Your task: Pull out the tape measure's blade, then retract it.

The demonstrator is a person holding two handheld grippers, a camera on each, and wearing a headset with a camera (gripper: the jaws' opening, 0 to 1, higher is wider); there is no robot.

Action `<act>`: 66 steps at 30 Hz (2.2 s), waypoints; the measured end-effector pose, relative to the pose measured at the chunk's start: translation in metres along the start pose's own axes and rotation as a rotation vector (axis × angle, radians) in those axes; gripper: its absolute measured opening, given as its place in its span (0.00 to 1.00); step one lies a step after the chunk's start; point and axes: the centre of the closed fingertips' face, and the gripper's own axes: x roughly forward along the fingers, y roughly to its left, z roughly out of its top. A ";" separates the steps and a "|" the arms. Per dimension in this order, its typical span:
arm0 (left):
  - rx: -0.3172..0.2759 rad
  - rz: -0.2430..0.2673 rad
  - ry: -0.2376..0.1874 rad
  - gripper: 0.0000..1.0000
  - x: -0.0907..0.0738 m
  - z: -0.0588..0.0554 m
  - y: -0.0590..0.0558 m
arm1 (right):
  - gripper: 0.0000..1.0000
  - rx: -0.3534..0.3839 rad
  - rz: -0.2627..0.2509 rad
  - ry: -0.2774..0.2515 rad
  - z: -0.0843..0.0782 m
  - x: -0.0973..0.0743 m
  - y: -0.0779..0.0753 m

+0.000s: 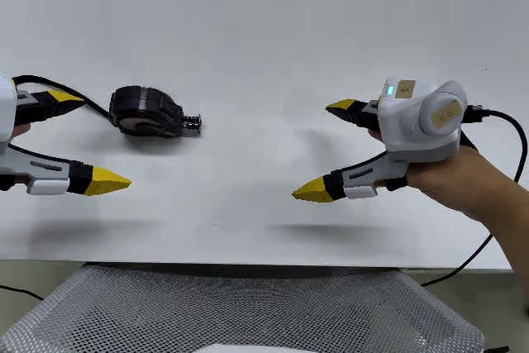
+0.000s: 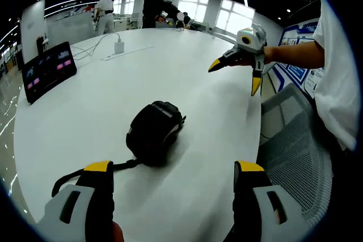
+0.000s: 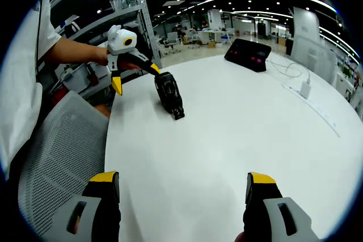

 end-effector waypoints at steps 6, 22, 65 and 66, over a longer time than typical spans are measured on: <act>0.044 -0.009 0.023 0.82 0.008 0.003 0.003 | 0.91 -0.010 0.014 -0.001 0.004 0.009 -0.003; 0.126 -0.022 0.083 0.77 0.026 0.004 0.017 | 0.88 -0.036 0.050 -0.015 0.016 0.034 -0.008; 0.299 -0.044 0.157 0.29 0.050 0.003 0.036 | 0.83 -0.063 0.104 -0.017 0.025 0.063 -0.002; 0.299 -0.045 0.158 0.29 0.050 0.003 0.036 | 0.82 -0.064 0.104 -0.020 0.026 0.063 -0.002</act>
